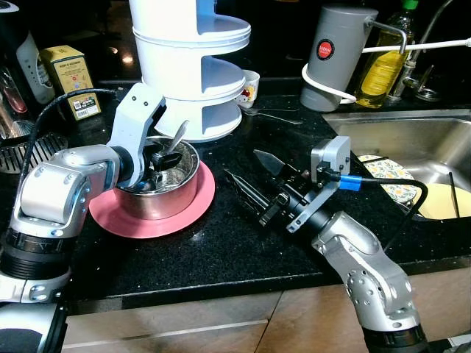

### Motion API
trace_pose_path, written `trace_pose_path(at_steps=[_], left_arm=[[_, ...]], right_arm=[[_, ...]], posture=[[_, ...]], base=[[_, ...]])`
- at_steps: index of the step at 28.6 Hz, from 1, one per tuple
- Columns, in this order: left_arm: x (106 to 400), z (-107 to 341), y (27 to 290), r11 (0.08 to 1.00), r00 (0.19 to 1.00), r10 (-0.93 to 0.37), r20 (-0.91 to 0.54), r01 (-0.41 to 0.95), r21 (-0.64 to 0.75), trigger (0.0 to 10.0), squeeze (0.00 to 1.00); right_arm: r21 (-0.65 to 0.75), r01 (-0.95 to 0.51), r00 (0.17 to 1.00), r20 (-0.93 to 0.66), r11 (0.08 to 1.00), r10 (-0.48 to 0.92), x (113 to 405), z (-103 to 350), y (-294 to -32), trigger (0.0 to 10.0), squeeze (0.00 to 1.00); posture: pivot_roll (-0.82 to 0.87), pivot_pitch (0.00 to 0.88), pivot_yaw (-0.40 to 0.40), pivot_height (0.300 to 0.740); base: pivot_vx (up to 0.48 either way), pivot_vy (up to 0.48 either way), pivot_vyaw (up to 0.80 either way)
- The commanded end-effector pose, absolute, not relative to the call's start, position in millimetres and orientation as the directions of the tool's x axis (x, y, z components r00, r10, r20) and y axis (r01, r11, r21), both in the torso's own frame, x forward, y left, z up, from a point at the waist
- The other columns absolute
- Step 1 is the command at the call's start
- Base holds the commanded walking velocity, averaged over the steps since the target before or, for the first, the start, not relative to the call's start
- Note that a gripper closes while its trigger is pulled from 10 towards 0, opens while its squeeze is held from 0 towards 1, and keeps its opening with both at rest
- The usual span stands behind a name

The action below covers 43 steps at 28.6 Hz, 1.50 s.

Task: Kitchen organization

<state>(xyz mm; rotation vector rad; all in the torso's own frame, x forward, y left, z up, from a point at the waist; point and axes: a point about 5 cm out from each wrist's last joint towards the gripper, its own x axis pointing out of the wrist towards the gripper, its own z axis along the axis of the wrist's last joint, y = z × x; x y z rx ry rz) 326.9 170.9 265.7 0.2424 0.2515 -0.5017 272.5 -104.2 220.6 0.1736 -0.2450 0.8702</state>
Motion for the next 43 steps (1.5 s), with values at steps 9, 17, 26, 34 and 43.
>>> trace_pose_path(at_steps=[9, 17, 26, 34, 43], left_arm=[[333, 251, 178, 0.874, 0.858, -0.389, -0.337, 0.459, 0.161, 10.0, 0.0], [338, 249, 179, 0.873, 0.86, -0.386, -0.335, 0.458, 0.17, 10.0, 0.0], [342, 236, 174, 0.859, 0.822, -0.428, -0.376, 0.499, 0.113, 0.0, 0.0], [344, 232, 174, 0.859, 0.814, -0.433, -0.388, 0.502, 0.095, 0.0, 0.0], [346, 234, 175, 0.867, 0.828, -0.425, -0.367, 0.489, 0.1, 0.0, 0.0]], right_arm=[[-0.003, -0.812, 0.565, 0.246, 0.584, 0.787, 261, 224, -99, 10.0, 0.0], [-0.012, -0.812, 0.564, 0.24, 0.583, 0.79, 255, 227, -99, 10.0, 0.0], [-0.026, -0.799, 0.579, 0.235, 0.601, 0.781, 250, 234, -105, 10.0, 0.0], [-0.034, -0.801, 0.575, 0.237, 0.598, 0.783, 248, 239, -104, 10.0, 0.0], [-0.038, -0.796, 0.58, 0.241, 0.605, 0.778, 252, 241, -105, 10.0, 0.0]], posture=[[0.0, 0.0, -0.021, 0.74], [-0.02, 0.0, -0.016, 0.74], [-0.05, 0.012, -0.011, 0.74], [-0.05, 0.012, -0.011, 0.74], [-0.05, 0.0, -0.012, 0.74]], base=[[0.0, 0.0, 0.0], [0.0, 0.0, 0.0], [0.0, 0.0, 0.0], [0.0, 0.0, 0.0], [0.0, 0.0, 0.0]])
